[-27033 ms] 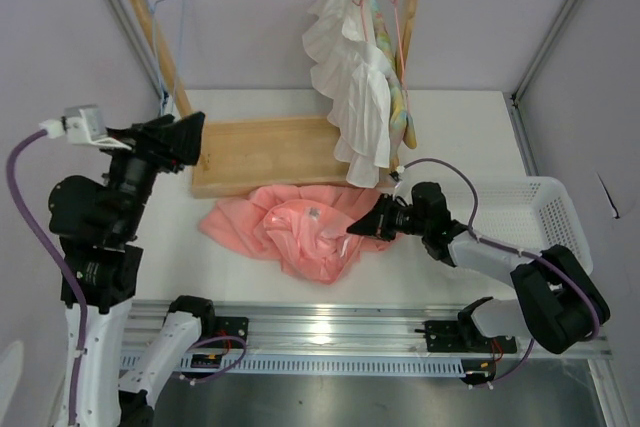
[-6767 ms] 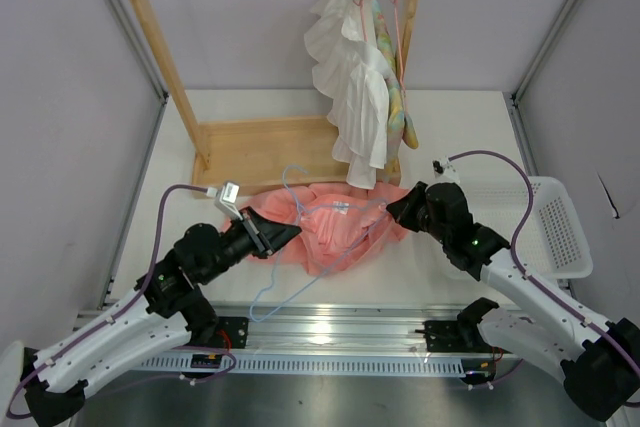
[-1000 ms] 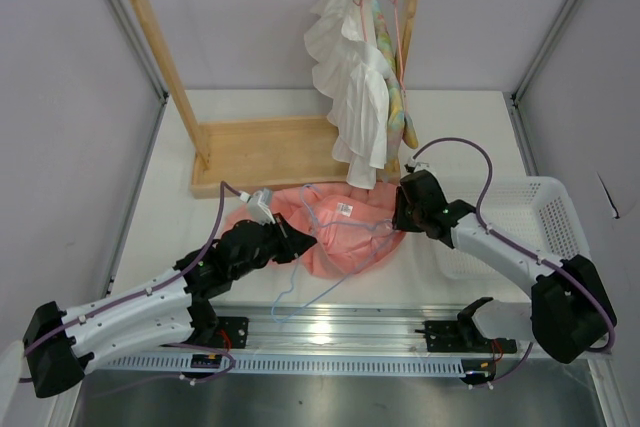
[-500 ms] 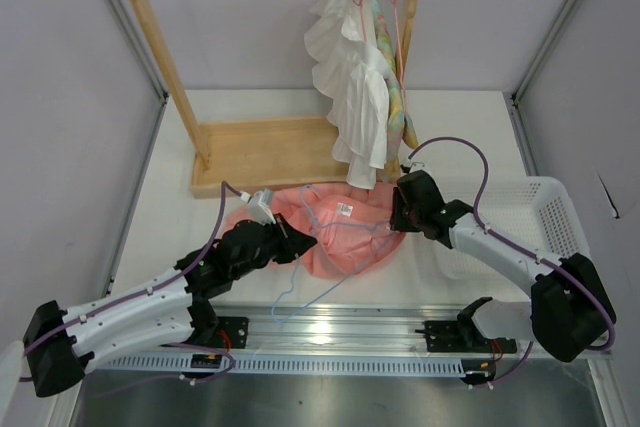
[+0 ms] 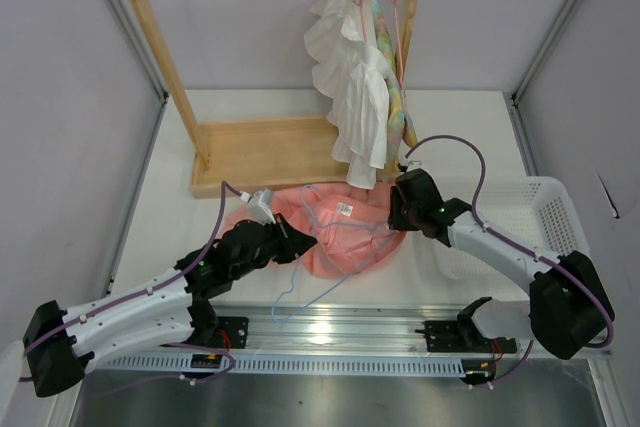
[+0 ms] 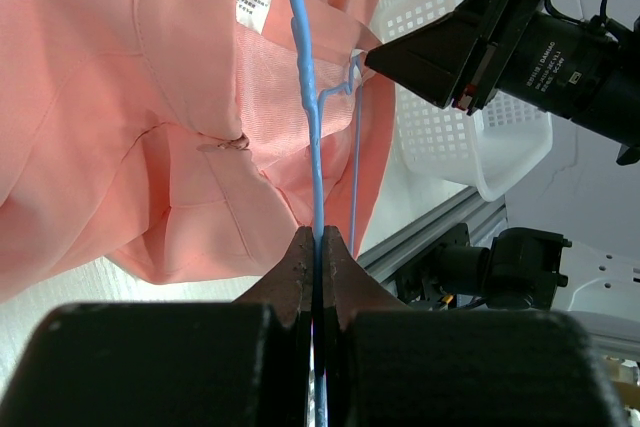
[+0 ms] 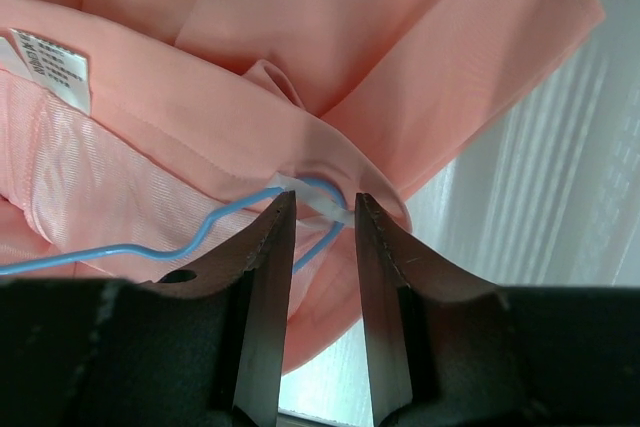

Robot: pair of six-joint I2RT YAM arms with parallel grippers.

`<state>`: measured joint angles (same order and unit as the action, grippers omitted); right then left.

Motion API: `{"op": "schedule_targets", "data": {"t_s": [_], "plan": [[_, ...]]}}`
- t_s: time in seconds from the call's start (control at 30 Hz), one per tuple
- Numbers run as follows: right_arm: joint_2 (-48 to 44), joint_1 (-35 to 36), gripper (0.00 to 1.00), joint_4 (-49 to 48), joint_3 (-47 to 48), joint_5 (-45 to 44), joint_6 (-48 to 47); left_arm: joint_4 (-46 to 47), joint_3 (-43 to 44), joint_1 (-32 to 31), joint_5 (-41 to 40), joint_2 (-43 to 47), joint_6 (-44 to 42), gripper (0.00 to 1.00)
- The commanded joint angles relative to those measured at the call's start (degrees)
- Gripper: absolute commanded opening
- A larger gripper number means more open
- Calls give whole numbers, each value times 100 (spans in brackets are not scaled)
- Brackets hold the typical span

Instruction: Place the skirt on the hanger

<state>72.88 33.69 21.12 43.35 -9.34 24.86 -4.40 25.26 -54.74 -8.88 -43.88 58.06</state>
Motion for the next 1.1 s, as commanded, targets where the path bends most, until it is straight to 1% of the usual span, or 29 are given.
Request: {"op": "schedule_targets", "data": {"t_s": [0.0,0.17,0.3,0.4,0.43,0.6,0.63,0.8,0.83,0.9,0.93,1.0,1.07], "plan": [[129,41,36,-161,305,90,-175,63,208,-54,-52,2,21,0],[226,41,35,-223,297,117,-175,71,225,-63,-34,-15,12,0],[253,41,33,-205,305,108,-175,71,225,-54,-34,-16,12,0],[244,50,22,-205,314,91,-175,97,208,-63,-26,-42,3,0],[244,41,15,-205,323,91,-166,106,199,-63,-17,-42,3,0],[279,41,0,-170,402,73,-175,238,182,-63,10,-103,-23,0],[279,41,0,-170,411,73,-166,256,173,-63,1,-95,-32,0],[244,41,1,-82,463,64,-166,387,111,-72,-87,-86,-14,0],[235,41,10,-74,472,21,-157,405,94,-89,-122,-77,12,0],[209,50,18,6,490,-58,-140,405,85,-107,-210,-94,21,0],[218,41,24,40,533,-94,-148,388,120,-124,-297,-112,38,0],[253,41,31,93,551,-155,-183,396,146,-142,-351,-217,47,0],[270,41,36,102,569,-147,-201,405,155,-186,-421,-305,91,0]]}}
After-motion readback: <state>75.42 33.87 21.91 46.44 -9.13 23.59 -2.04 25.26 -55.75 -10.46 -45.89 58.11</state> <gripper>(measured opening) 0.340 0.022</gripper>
